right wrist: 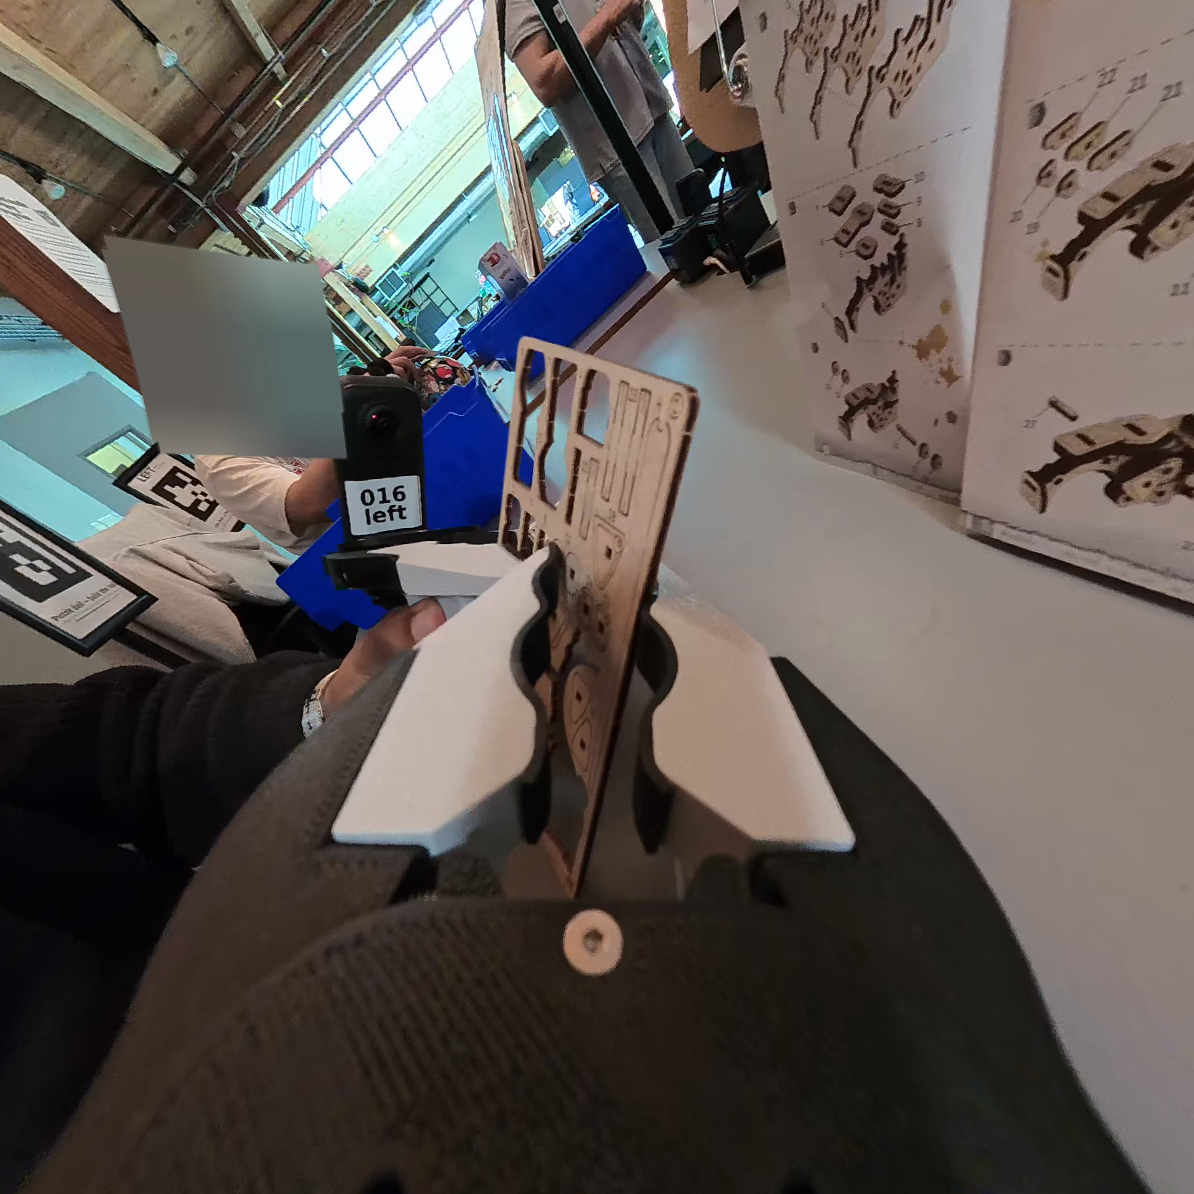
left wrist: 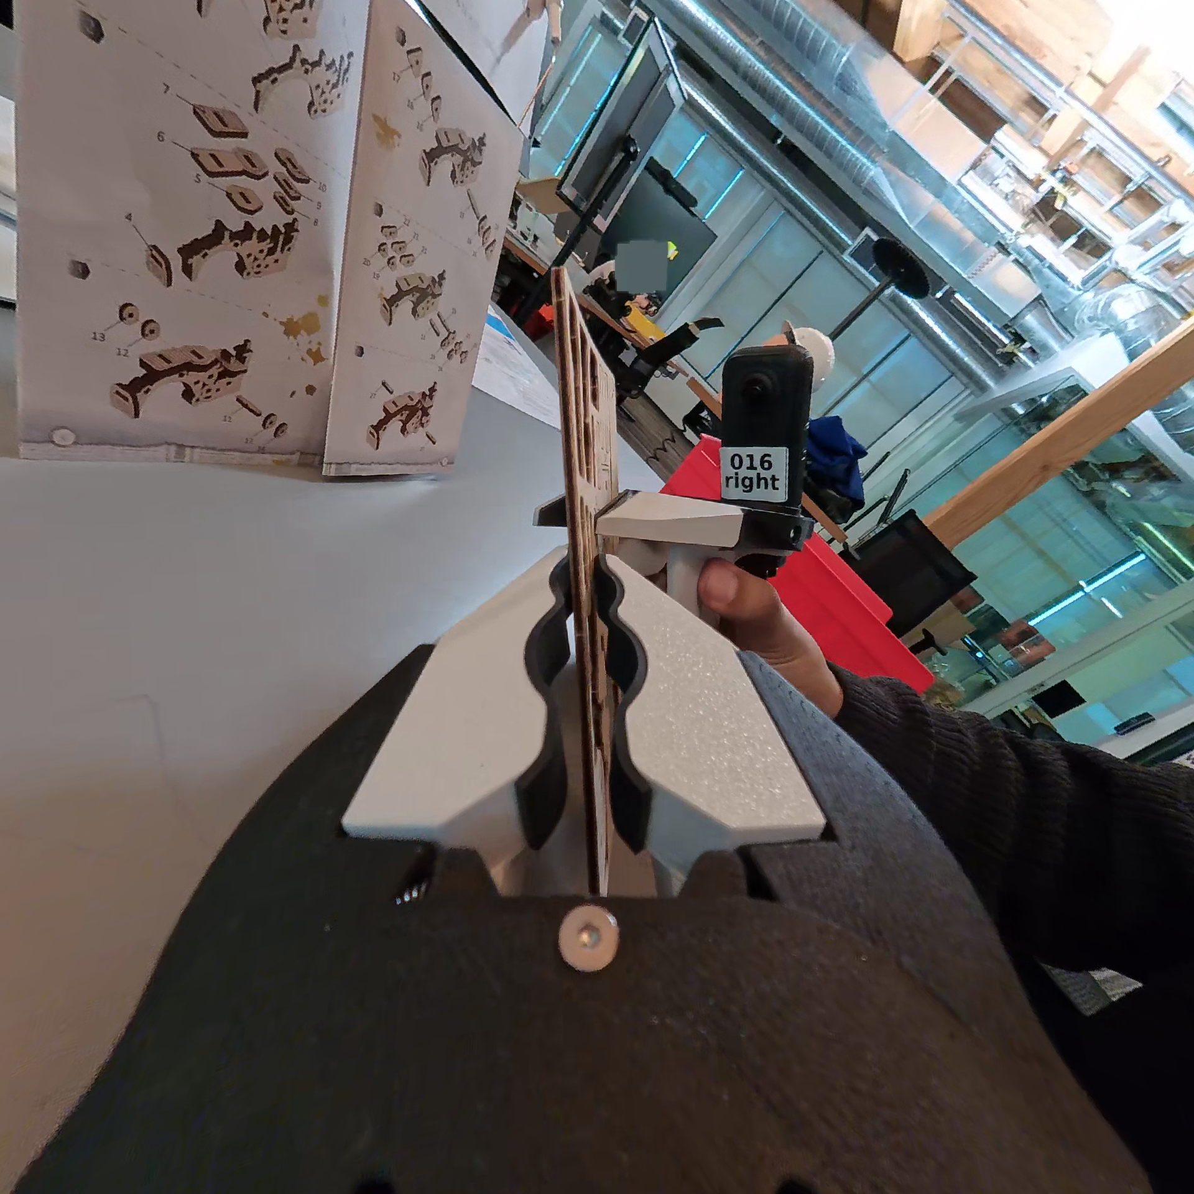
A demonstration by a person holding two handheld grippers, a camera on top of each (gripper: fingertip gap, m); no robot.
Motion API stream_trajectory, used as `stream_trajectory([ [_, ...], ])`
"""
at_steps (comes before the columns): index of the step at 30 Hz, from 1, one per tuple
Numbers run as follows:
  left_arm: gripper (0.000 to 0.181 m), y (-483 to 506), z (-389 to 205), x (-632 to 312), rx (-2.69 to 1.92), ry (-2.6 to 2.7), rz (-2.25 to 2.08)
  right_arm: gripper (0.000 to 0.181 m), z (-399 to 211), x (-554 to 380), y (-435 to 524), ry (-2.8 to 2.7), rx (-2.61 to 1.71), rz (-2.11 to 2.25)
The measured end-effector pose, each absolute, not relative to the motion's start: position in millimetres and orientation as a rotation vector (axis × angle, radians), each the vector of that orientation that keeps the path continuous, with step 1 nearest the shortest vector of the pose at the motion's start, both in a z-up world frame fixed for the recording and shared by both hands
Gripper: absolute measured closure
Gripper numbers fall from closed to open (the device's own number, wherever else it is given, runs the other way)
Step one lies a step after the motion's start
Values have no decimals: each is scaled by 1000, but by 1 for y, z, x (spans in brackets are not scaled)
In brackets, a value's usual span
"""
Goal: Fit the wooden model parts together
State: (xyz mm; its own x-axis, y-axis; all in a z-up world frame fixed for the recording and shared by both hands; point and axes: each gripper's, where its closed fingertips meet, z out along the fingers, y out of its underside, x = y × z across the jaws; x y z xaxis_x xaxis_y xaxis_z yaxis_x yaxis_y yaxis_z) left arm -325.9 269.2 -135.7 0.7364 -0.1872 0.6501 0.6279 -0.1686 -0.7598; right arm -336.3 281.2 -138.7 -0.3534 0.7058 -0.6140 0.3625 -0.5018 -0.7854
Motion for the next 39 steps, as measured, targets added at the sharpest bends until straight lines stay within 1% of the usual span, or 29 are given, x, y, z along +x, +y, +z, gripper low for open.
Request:
stream_trajectory([
  [1, 181, 269, -136, -326, -1589, -369, -744, 160, -139, -336, 281, -1401, -1616, 1933],
  [14, 180, 270, -139, -329, -1594, -397, -752, 158, -142, -339, 283, -1379, -1637, 1861],
  [20, 181, 269, -136, -326, -1584, -374, -758, 157, -140, -338, 281, -1360, -1668, 2051],
  [39, 181, 270, -138, -329, -1586, -392, -758, 154, -148, -337, 278, -1370, -1747, 2045],
])
